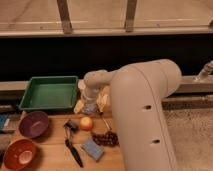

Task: Wipe tray with towel

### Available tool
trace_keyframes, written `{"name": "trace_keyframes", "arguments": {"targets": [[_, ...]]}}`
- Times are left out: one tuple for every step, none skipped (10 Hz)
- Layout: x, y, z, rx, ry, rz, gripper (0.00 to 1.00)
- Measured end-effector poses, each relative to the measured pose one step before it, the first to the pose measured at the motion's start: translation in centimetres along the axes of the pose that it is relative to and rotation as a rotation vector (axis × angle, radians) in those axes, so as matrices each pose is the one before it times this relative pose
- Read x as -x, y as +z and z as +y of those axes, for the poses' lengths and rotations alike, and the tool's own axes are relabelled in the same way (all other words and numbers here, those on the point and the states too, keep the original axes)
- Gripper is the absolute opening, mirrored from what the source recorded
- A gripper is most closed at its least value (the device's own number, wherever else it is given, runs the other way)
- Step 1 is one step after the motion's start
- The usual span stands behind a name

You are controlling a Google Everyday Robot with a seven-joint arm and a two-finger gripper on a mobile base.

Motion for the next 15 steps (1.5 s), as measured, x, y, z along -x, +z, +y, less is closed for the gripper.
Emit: {"name": "trace_keyframes", "arguments": {"targets": [[0.076,0.339,-0.003,0.00456,-0.00104,0.00430,0.78],[-0.008,0.281,-0.024,0.00205,-0.00117,0.00488,0.78],[0.118,0.393,-0.005,0.00320,-0.00337,0.00549,0.78],[-0.056,0.442,-0.075,0.00263,-0.00090,0.00749,0.78],[0.027,0.623,-0.093,0.00514,-0.00097,0.00779,0.78],[0.046,0.332,-0.127,0.01140,0.00176,0.00020,0.77],[-0.043,0.176,-0.162,0.00456,0.00197,0.00029,0.70],[-0.032,-0.097,-0.005,-0.00064,-0.00063,0.00037,0.60],[0.023,-0.181,-0.007,-0.00049,-0.00005,-0.00097,0.50],[-0.020,-0.137,-0.103,-0.00176,0.00062,0.00007,0.40],[-0.038,-0.071,-0.103,-0.00159,-0.00097,0.00078,0.32],[-0.277,0.270,0.397,0.00718,-0.00264,0.01123,0.20],[0.257,0.053,0.164,-0.00017,-0.00127,-0.00442,0.08],[-0.086,0.171,-0.221,-0.00263,0.00998,-0.00330,0.02],[-0.189,0.342,-0.315,-0.00209,0.01243,-0.00610,0.00]]}}
